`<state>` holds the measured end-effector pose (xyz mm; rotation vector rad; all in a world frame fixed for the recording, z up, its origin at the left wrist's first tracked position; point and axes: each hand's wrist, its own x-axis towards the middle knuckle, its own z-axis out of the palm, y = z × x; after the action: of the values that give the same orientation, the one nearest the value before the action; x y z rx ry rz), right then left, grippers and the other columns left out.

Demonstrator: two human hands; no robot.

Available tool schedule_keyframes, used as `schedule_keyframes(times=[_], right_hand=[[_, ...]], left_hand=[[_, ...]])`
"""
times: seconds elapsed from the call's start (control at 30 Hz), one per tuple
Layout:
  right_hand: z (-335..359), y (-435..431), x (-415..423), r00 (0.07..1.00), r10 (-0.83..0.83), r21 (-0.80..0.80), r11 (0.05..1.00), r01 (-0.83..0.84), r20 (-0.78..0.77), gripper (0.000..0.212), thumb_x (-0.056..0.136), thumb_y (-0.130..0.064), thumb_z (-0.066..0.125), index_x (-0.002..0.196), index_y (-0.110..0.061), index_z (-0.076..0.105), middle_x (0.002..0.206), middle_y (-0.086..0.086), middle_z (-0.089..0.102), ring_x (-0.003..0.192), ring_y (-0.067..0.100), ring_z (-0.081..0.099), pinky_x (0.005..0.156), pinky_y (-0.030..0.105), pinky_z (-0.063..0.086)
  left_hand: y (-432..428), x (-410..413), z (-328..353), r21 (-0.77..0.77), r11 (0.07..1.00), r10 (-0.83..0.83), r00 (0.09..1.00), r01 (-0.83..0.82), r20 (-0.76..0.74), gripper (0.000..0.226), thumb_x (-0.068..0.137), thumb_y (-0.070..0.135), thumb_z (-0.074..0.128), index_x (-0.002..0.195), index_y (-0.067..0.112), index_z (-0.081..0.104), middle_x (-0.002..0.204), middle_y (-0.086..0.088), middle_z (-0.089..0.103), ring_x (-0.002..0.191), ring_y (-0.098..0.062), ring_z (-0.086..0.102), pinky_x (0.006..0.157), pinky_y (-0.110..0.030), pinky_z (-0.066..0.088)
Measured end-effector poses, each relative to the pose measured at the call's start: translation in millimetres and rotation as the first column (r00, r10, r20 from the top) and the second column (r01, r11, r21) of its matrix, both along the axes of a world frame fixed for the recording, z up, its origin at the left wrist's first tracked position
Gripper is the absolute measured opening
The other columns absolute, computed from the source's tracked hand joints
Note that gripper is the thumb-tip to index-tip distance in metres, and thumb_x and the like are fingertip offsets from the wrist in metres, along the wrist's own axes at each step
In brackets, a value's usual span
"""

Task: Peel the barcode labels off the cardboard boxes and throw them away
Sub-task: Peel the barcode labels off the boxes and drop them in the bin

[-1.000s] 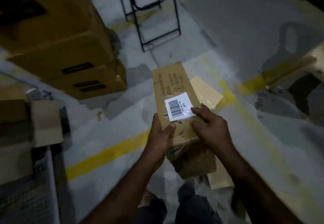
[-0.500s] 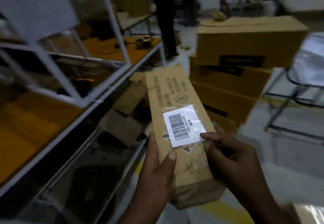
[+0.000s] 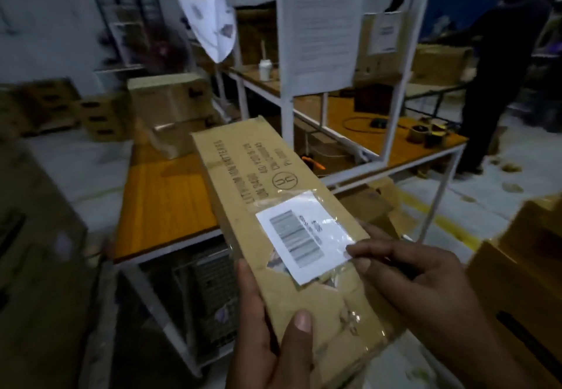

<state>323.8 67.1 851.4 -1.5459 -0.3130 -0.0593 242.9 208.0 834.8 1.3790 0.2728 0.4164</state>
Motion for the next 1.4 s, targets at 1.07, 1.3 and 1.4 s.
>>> schedule_keyframes(times=[1.07,1.3,1.4], right_hand=[[42,272,469,0.93,0.237,-0.594,0.804,-0.026,0.28,0.016,0.085,-0.028,0.067,0.093,-0.036,0.078,0.1,-0.019,0.073,0.096,-0.008,0.064,0.084,0.017,0.051],[56,298,534,0.857,0.261,-0.724,0.668,0.172,0.444,0.029,0.08,-0.044,0.063,0.102,-0.031,0.076,0.096,-0.012,0.075,0.084,-0.002,0.067,0.075,0.024,0.056],[60,315,551,0.786,0.339,-0.745,0.631,0.218,0.517,0.025,0.083,-0.043,0.06,0.093,-0.028,0.078,0.087,-0.012,0.074,0.075,0.003,0.065,0.067,0.027,0.055]], left_hand=[[314,435,96,0.93,0.2,0.051,0.945,0.307,-0.323,0.074,0.083,0.073,0.051,0.141,0.027,0.048,0.155,0.0,0.039,0.137,-0.02,0.039,0.116,-0.047,0.028],[349,506,110,0.936,0.076,0.019,0.938,0.344,-0.346,0.072,0.069,0.085,0.053,0.115,0.03,0.064,0.11,0.012,0.063,0.091,-0.005,0.059,0.081,-0.031,0.052],[366,536,119,0.934,0.052,0.073,0.932,0.353,-0.356,0.062,0.074,0.083,0.048,0.088,0.026,0.07,0.085,0.007,0.067,0.074,-0.005,0.061,0.07,-0.031,0.049]])
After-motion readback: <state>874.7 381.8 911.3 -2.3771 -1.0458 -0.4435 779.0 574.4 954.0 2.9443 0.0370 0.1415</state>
